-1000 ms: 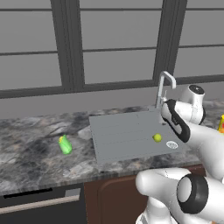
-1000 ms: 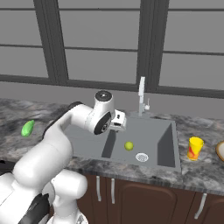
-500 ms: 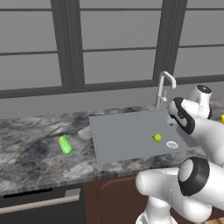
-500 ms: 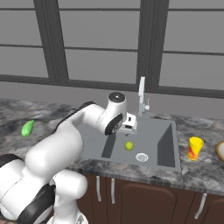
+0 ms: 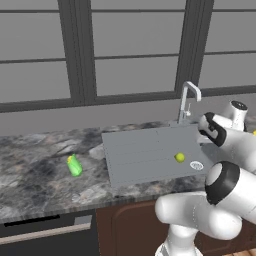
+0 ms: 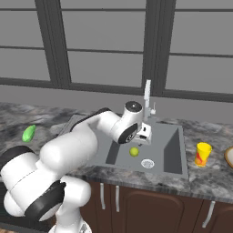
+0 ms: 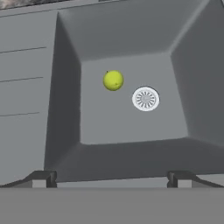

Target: Remove the pear and corn from the sink. Then move the bowl and cup from the counter to the sink for washing.

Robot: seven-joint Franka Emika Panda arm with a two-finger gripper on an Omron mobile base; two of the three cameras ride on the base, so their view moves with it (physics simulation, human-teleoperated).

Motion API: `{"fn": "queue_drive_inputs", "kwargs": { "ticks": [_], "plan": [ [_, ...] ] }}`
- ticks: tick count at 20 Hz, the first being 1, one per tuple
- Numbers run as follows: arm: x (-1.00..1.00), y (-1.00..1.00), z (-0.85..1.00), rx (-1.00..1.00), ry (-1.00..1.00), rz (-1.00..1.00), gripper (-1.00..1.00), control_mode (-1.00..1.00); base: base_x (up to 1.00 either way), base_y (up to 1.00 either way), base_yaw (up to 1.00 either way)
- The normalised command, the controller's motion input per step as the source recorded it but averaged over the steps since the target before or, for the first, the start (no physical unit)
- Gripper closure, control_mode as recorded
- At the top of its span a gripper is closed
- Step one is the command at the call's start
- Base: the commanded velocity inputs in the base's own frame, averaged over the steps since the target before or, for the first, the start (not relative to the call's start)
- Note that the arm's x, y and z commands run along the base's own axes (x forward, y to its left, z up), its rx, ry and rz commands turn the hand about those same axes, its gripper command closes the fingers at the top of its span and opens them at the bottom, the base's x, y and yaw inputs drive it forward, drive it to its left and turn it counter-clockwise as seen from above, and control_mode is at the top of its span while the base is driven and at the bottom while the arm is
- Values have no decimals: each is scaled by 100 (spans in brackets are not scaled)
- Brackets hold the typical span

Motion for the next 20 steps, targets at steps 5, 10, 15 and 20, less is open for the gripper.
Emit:
{"fn": "queue_drive_inputs", "kwargs": {
  "ticks": [5,10,15,20],
  "plan": [
    [22,-11,-26,10,0,0,-100,-100,0,0,0],
    [28,-7,-26,10,0,0,-100,-100,0,0,0],
    [27,0,-27,7,0,0,-100,-100,0,0,0],
    [30,3,-26,6,0,0,-100,-100,0,0,0]
  ]
}}
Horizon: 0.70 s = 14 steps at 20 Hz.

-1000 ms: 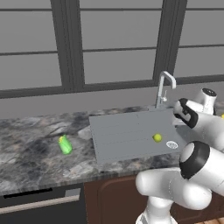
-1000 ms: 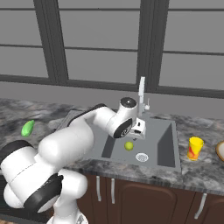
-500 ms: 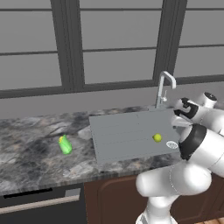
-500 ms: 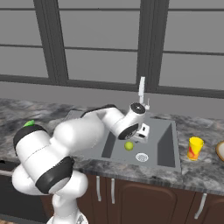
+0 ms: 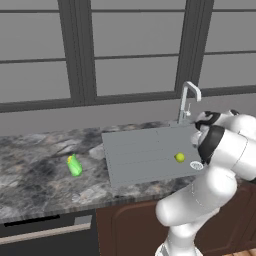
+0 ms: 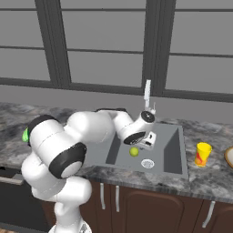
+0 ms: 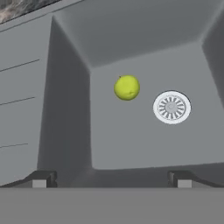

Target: Remove the pear and corn from the sink. Then move the bowl and cup from the counter to the sink for washing.

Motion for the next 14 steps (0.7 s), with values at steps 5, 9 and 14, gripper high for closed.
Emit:
{"fn": "queue_drive_inputs", "kwargs": {
  "ticks": [5,9,14],
  "plan": [
    [30,5,-25,2,0,0,-100,-100,0,0,0],
    [34,3,-27,0,1,0,-100,-100,0,0,0],
    [39,7,-28,0,1,0,-100,-100,0,0,0]
  ]
}}
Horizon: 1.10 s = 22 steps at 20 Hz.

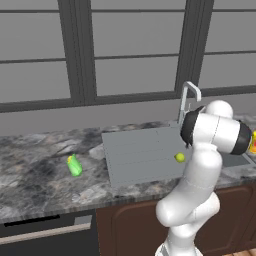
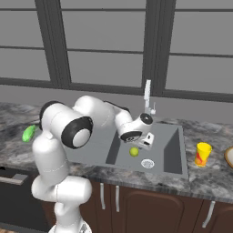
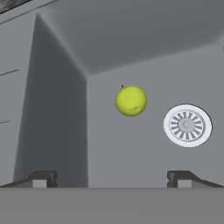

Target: Remove the pear and corn from the sink. Then move the bowl and cup from the counter to the sink for washing.

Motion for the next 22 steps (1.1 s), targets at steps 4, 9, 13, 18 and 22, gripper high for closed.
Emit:
{"fn": "queue_drive_inputs", "kwargs": {
  "ticks": [4,9,13,18,22],
  "plan": [
    [40,2,-29,0,0,0,-100,-100,0,0,0],
    [41,0,-32,0,0,0,-100,-100,0,0,0],
    [41,0,-33,0,0,0,-100,-100,0,0,0],
    [39,-1,-33,-5,2,0,-100,-100,0,0,0],
    [26,0,-30,-10,0,4,-100,-100,0,0,0]
  ]
}}
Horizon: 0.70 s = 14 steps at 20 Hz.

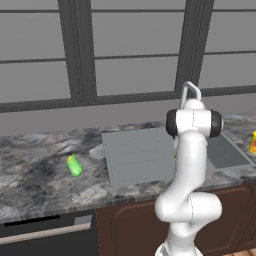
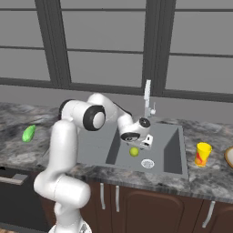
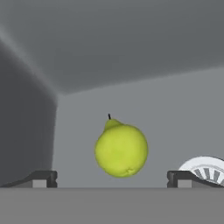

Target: Remove the pear and corn from the sink. Then move the bowl and cup from the counter to the sink for washing.

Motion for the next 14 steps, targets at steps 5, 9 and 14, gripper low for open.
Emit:
{"fn": "queue_drive_inputs", "kwargs": {
  "ticks": [5,9,14],
  "plan": [
    [22,-2,-24,-5,0,4,-100,-100,0,0,0],
    [2,0,-17,0,4,6,-100,-100,0,0,0],
    [0,-8,-11,0,4,1,-100,-100,0,0,0]
  ]
}}
